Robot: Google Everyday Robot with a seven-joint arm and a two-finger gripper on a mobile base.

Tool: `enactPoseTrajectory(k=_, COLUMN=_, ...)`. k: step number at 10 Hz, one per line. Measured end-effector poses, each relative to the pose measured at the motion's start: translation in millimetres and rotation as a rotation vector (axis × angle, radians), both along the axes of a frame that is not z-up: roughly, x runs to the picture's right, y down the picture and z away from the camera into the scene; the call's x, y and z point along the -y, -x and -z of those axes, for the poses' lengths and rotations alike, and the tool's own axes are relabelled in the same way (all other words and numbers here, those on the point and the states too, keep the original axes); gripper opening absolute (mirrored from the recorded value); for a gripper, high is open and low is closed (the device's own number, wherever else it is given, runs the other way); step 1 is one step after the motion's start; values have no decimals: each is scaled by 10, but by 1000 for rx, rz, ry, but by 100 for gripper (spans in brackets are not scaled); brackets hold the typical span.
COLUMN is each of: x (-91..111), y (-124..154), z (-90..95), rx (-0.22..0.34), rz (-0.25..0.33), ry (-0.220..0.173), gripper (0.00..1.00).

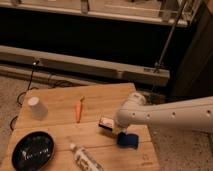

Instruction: Place the eraser on the white sponge

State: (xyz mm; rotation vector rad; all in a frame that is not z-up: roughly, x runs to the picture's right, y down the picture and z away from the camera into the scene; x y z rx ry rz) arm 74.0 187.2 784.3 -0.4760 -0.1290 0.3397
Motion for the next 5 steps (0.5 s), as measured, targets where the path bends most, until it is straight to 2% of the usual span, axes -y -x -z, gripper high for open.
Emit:
enactPoseTrajectory(k=3, x=-57, y=-618, z=-23, rx=15, rz=0, ry=-12, gripper=0)
enactPoseTrajectory(k=5, x=-89, y=-866, z=24, rx=30, rz=13, ry=-18, gripper=0)
